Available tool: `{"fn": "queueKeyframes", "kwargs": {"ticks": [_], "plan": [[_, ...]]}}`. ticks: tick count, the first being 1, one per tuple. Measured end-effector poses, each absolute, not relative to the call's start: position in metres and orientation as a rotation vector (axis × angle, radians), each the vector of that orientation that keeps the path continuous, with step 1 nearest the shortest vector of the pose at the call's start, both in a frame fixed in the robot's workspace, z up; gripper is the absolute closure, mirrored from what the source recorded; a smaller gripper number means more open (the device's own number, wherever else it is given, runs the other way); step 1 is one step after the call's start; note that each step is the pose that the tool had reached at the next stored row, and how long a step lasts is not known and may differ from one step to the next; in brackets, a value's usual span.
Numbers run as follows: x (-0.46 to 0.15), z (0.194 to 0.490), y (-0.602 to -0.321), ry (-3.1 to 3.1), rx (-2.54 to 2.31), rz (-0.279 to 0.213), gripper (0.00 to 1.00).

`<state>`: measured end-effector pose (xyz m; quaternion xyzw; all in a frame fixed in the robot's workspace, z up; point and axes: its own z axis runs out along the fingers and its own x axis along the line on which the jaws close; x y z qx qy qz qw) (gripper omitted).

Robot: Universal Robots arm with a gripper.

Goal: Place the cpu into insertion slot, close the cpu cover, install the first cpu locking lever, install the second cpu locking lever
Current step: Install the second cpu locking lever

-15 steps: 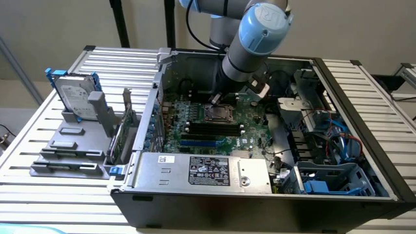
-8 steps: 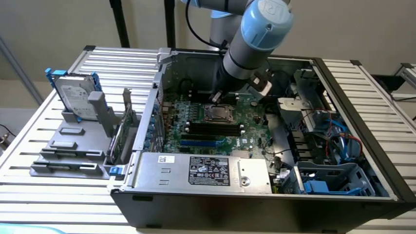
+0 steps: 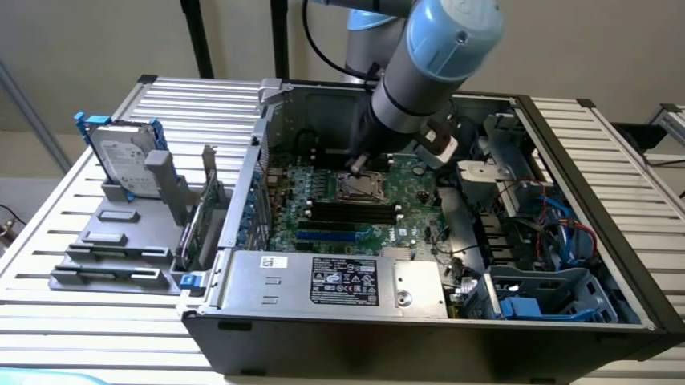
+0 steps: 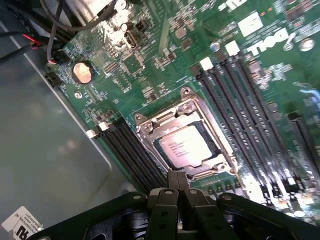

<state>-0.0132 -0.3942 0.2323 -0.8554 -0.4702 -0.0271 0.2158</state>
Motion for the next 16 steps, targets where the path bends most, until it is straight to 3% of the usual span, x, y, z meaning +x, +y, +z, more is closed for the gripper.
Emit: {"fn": "queueKeyframes", "kwargs": {"ticks": [10,16], "plan": [[-0.016,0.236,-0.438,-1.303,-2.371,-0.075,0.89],[-0.041,0.236,-0.442,-1.303,-2.371,-0.075,0.89]]}}
